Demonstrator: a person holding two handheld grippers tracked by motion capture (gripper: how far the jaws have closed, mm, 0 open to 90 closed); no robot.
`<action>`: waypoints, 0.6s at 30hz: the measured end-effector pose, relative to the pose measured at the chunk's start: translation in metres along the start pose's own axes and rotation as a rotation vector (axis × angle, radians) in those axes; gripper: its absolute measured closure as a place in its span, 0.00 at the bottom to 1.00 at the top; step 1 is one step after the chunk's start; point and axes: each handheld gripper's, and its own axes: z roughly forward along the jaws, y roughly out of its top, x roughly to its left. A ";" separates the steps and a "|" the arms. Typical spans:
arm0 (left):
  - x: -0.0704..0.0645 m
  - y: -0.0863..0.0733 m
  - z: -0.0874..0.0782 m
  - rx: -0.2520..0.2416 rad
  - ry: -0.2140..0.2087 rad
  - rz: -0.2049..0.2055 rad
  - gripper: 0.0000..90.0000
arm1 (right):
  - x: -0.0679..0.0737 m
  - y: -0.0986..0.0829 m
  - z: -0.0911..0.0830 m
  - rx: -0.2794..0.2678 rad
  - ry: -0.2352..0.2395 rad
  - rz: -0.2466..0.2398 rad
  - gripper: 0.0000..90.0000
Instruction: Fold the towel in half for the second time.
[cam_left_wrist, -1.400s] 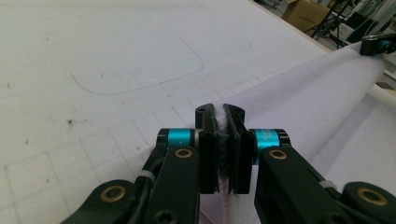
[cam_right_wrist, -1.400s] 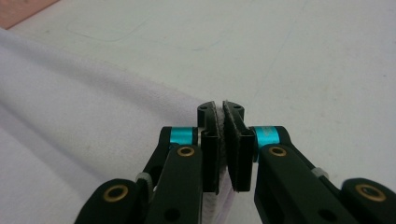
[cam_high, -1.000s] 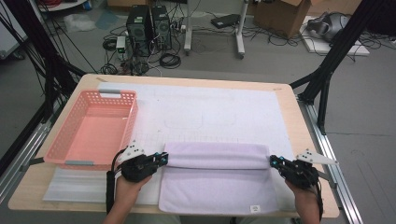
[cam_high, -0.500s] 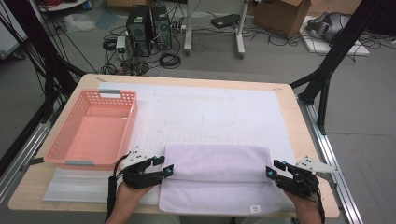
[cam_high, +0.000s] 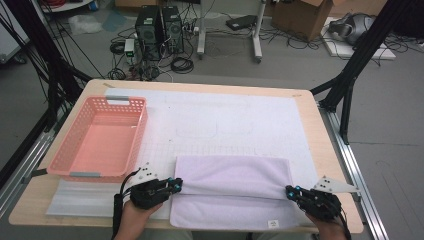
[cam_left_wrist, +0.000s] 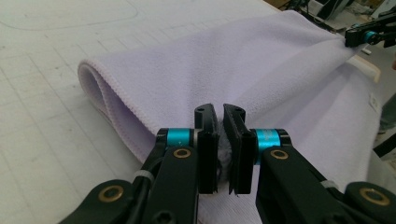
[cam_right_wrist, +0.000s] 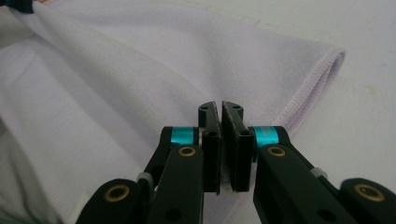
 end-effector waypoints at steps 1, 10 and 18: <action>-0.001 -0.002 -0.002 0.001 -0.010 -0.002 0.92 | 0.002 -0.002 -0.003 0.001 0.003 -0.002 0.96; 0.009 0.008 -0.005 -0.052 0.015 -0.041 0.50 | 0.001 0.001 -0.014 -0.049 -0.023 0.035 0.72; 0.034 0.024 0.026 -0.018 0.050 -0.081 0.54 | -0.018 0.030 0.043 0.003 -0.088 -0.025 0.81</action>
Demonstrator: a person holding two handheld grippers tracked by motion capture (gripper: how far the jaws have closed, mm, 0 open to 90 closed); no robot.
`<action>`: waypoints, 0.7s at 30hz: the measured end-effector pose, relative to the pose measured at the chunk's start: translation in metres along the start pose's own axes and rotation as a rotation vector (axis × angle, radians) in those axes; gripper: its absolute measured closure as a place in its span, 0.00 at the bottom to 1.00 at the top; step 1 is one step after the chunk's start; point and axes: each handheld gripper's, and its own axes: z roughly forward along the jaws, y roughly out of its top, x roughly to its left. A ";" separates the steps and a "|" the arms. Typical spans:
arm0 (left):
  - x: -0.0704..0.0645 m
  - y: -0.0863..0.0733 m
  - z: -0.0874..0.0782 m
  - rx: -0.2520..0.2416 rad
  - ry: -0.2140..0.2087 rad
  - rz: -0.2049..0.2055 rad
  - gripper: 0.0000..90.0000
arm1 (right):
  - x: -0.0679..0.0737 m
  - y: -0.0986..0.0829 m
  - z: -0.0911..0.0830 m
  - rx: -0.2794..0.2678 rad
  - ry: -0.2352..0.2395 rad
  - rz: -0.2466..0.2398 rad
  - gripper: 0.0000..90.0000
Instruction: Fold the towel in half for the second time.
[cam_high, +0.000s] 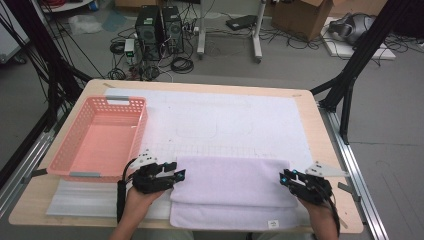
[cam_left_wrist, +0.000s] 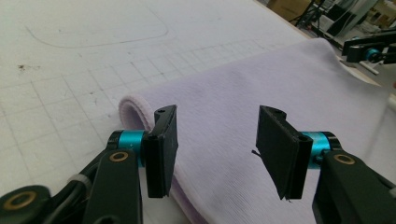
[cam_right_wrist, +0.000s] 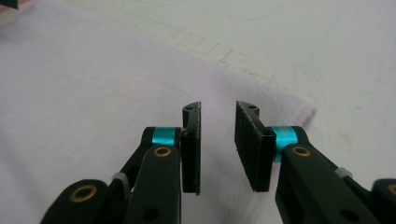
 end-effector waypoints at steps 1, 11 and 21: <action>0.003 0.000 0.003 0.006 0.009 -0.002 0.54 | -0.003 0.001 0.009 0.022 -0.006 -0.010 0.82; 0.016 0.000 0.006 0.007 0.048 -0.031 0.47 | -0.030 -0.005 0.019 -0.020 -0.126 0.087 0.69; 0.021 0.000 0.015 0.074 0.103 -0.056 0.38 | -0.029 -0.013 0.003 0.024 -0.087 0.151 0.41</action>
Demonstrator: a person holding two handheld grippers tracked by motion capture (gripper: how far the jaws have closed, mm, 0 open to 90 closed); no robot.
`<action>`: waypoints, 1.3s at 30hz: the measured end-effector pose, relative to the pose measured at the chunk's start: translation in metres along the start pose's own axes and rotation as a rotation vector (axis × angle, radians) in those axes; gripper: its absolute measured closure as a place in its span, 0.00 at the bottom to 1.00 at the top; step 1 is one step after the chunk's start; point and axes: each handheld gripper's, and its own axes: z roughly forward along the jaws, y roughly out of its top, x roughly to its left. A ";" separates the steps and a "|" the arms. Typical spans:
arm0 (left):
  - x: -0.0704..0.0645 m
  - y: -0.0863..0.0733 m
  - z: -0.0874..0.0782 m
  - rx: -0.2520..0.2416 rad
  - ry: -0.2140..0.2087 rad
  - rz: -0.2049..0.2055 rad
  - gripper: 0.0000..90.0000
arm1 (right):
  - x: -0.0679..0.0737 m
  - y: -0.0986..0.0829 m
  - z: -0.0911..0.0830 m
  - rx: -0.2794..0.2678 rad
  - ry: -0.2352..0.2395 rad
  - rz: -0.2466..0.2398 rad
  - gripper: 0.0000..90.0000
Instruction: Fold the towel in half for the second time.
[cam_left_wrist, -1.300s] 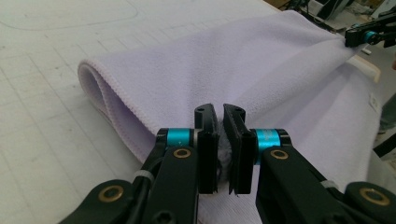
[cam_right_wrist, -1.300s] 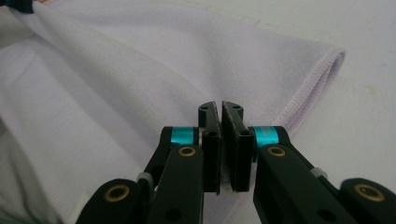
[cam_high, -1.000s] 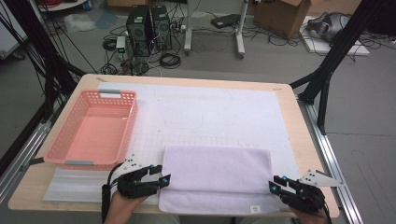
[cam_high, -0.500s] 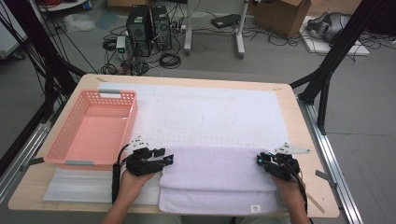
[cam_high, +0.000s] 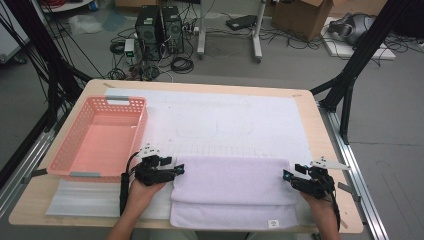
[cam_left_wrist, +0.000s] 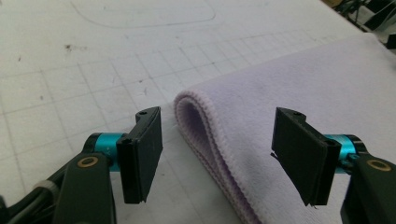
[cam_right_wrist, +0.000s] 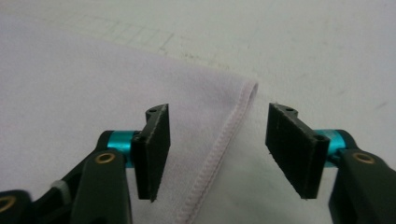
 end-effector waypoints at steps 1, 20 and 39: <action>0.000 0.000 0.001 0.011 -0.002 -0.002 0.38 | 0.001 0.000 0.001 0.008 -0.001 0.002 0.40; -0.013 -0.001 0.008 0.072 -0.003 0.057 0.90 | -0.001 -0.002 0.012 0.075 0.131 0.045 0.87; 0.008 0.056 0.032 -0.076 0.066 0.047 0.92 | -0.009 0.046 0.032 -0.051 -0.041 -0.087 0.90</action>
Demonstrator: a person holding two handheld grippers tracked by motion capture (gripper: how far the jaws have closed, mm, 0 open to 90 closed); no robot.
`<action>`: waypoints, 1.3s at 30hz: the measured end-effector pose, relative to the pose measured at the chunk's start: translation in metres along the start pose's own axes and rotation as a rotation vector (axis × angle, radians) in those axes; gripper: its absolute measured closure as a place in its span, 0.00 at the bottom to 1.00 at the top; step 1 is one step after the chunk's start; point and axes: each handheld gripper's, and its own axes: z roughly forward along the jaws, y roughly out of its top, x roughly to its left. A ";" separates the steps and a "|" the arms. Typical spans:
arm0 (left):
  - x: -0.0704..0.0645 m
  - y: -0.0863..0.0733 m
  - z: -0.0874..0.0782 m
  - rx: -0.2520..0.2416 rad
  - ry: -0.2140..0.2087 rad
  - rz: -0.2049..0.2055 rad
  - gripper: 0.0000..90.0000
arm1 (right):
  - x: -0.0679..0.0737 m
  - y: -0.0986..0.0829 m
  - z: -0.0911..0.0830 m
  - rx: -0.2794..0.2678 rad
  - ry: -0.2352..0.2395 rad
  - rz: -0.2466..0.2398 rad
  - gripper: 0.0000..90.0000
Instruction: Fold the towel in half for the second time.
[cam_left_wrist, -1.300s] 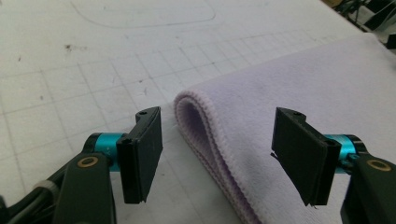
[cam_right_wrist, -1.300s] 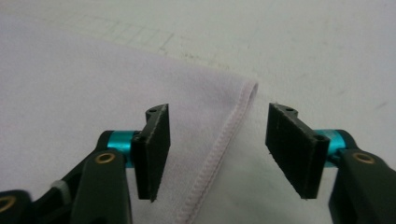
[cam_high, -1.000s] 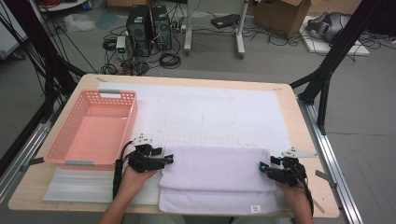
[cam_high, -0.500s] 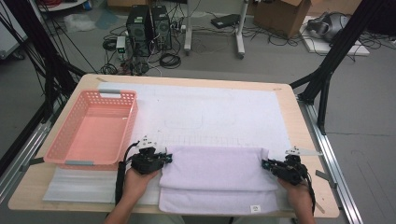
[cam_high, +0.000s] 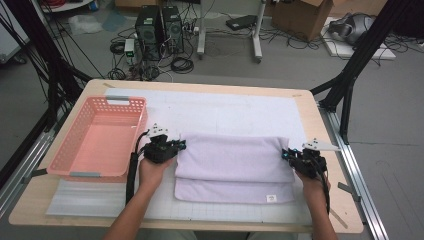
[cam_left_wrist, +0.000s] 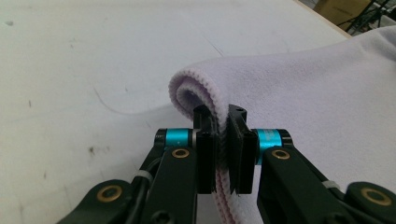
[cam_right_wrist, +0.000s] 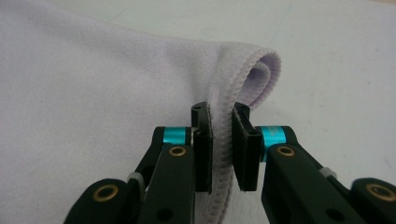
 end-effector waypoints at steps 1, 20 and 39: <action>0.002 0.003 0.004 0.001 0.011 -0.003 0.92 | -0.002 0.003 0.004 0.001 -0.004 0.003 0.90; -0.003 -0.011 -0.011 0.007 -0.030 -0.014 0.64 | -0.007 -0.002 0.001 -0.013 -0.007 0.079 0.61; -0.016 -0.050 -0.029 0.098 -0.077 0.004 0.94 | 0.011 -0.043 -0.030 0.037 0.065 0.037 0.80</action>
